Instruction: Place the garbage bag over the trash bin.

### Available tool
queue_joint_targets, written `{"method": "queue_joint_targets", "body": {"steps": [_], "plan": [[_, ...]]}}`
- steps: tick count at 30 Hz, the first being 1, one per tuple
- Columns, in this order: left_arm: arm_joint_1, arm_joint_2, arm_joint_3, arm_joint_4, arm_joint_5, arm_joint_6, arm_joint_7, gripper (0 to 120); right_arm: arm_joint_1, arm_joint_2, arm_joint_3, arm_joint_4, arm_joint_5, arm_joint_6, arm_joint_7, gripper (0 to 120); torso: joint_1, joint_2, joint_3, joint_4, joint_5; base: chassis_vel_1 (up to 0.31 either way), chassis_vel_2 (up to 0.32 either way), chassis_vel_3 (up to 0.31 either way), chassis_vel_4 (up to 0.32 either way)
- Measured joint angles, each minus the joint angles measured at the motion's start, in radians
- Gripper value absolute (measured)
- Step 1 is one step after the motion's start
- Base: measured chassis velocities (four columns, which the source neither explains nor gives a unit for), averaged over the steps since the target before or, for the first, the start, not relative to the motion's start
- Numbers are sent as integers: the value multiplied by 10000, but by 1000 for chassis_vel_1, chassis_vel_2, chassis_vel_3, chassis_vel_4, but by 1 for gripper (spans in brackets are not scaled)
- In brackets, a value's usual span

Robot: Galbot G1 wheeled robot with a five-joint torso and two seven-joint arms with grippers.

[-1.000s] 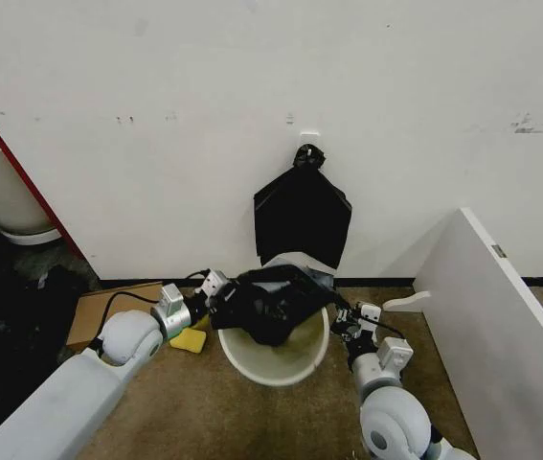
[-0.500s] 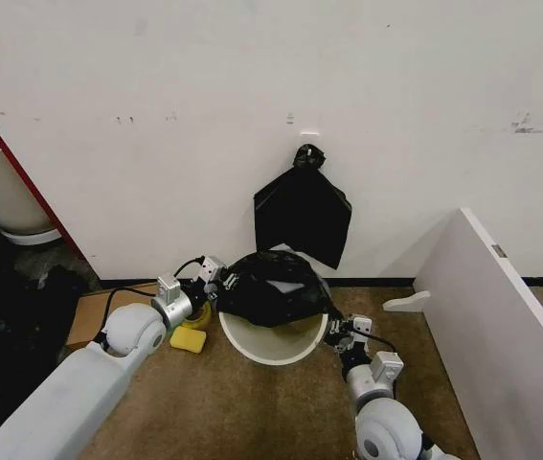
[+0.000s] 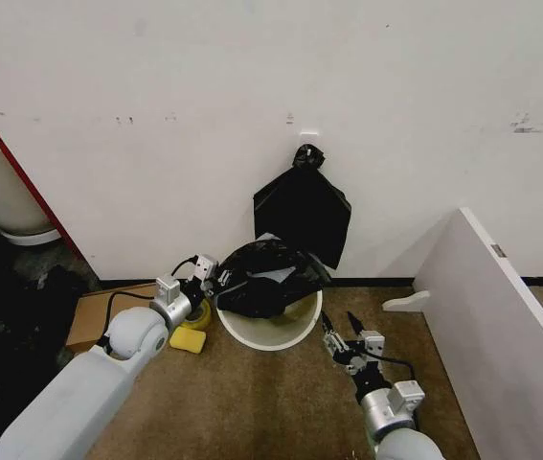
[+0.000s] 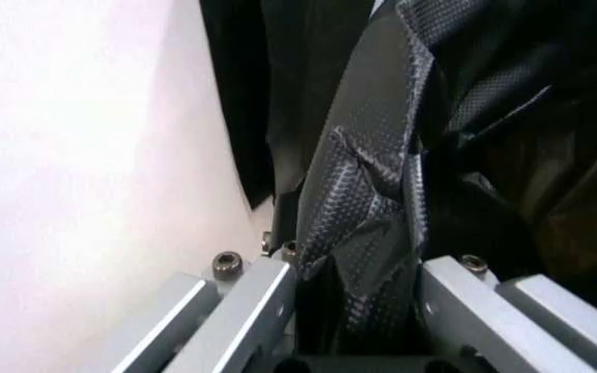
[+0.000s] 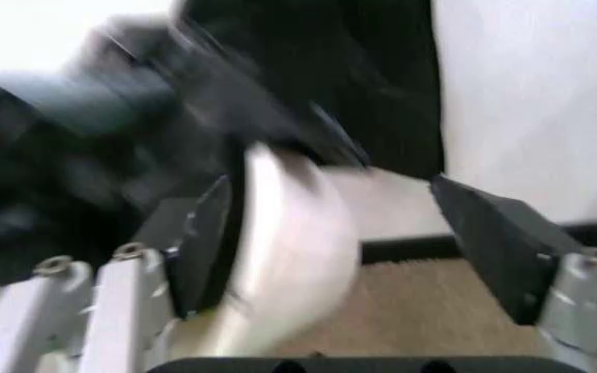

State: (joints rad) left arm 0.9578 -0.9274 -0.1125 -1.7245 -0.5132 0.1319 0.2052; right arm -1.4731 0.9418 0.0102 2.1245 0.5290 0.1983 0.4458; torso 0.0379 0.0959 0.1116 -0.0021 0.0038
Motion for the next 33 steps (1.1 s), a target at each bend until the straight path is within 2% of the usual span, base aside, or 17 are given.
{"method": "queue_joint_targets", "body": {"steps": [5,7,9,17,18,20,23,29,31,33], "plan": [[118,-100,251,6,251,0,13,1,-50,-87,-354,486,-1035,50,-233,91,0,0,-1,-2,-2,0,0,0,0],[143,-171,388,10,411,0,16,1,67,-260,-506,182,-2431,178,-783,98,0,1,0,-1,-1,0,0,0,0],[152,-179,469,9,495,4,25,1,161,-505,-557,-178,-3229,448,-1459,100,0,1,0,-2,0,0,0,0,0],[217,-166,531,-21,646,13,53,1,489,-840,-598,-652,-4253,776,-2395,100,0,1,0,-1,0,0,0,0,0],[234,-200,558,-23,671,20,64,1,753,-876,-485,-1013,-5301,776,-2561,93,0,1,0,-1,0,0,0,0,0],[234,-216,572,-23,680,24,69,1,854,-901,-423,-1169,-5755,772,-2580,90,0,1,0,-1,1,0,0,0,0],[232,-276,610,-23,704,44,88,1,1234,-1041,-187,-1620,-7093,764,-2676,79,0,1,0,-1,1,0,0,0,0],[232,-356,632,-29,712,72,96,1,1627,-1157,-76,-1912,-7812,731,-2921,59,0,1,0,-2,1,0,0,0,0],[232,-362,632,-64,707,94,98,1,1791,-1143,-1,-2095,-8351,853,-3221,50,0,0,0,-1,1,0,0,0,0],[232,-352,631,-108,680,114,98,1,1906,-1079,48,-2239,-8854,987,-3355,47,0,1,0,-2,0,0,0,0,0]]}}
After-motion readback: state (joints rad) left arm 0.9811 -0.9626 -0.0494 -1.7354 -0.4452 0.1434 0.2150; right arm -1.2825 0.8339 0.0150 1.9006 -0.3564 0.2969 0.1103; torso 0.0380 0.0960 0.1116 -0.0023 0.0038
